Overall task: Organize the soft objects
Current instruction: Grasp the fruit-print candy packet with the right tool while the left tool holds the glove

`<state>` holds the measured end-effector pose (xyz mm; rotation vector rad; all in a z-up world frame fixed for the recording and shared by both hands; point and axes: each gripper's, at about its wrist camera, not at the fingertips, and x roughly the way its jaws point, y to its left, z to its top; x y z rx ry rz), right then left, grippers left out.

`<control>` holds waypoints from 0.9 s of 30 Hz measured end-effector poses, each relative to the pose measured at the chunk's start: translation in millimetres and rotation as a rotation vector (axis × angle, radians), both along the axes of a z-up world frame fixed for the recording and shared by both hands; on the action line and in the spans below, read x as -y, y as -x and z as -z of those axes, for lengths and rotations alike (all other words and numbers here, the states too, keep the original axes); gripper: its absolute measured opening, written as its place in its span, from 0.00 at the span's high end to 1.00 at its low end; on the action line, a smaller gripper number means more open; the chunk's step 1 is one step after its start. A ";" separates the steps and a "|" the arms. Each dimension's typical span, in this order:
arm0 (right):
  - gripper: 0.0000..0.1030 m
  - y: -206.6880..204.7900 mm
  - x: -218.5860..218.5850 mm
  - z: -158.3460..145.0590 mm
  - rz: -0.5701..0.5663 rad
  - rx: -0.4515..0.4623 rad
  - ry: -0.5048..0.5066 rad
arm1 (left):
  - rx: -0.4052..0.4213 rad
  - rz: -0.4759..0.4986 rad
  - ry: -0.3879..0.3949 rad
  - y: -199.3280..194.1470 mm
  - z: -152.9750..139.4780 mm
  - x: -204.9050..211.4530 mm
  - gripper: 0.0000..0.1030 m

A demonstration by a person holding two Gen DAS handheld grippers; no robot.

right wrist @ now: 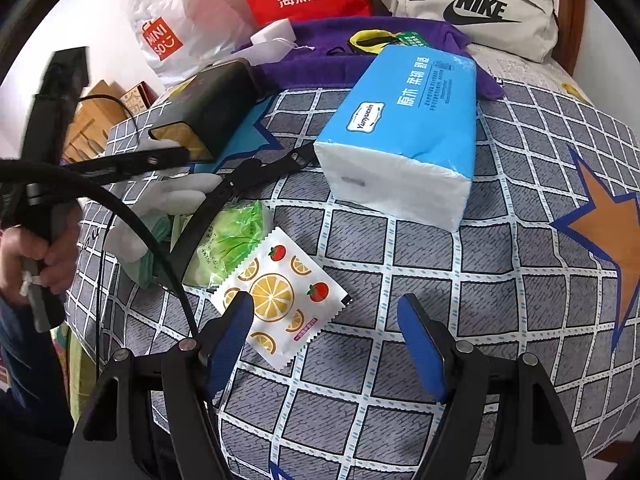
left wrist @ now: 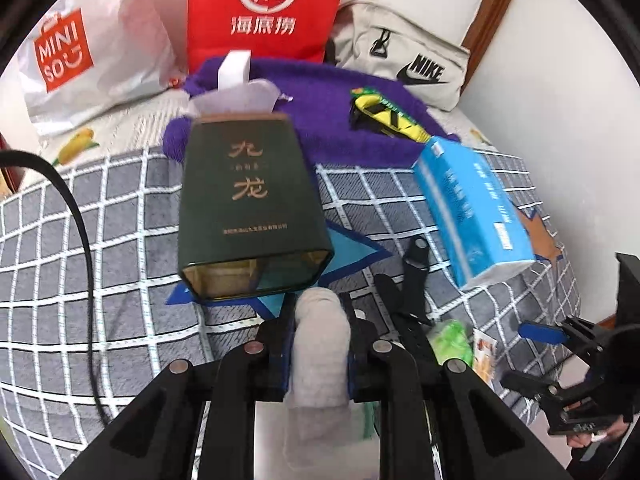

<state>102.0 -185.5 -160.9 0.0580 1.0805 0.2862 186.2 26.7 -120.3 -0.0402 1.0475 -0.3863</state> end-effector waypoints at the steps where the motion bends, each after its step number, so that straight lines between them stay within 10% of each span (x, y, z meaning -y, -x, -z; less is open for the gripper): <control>1: 0.28 0.6 -0.4 -0.5 0.004 0.004 -0.001 | 0.004 -0.004 0.007 3.3 -2.8 -3.2 0.82; 9: 0.28 4.5 -14.3 5.8 -0.014 -0.017 -0.056 | 0.008 -0.029 0.018 21.5 -0.3 -17.2 0.82; 27: 0.27 -8.6 -50.2 21.3 -0.196 0.098 0.155 | -0.002 -0.011 0.040 38.6 -0.3 -17.8 0.82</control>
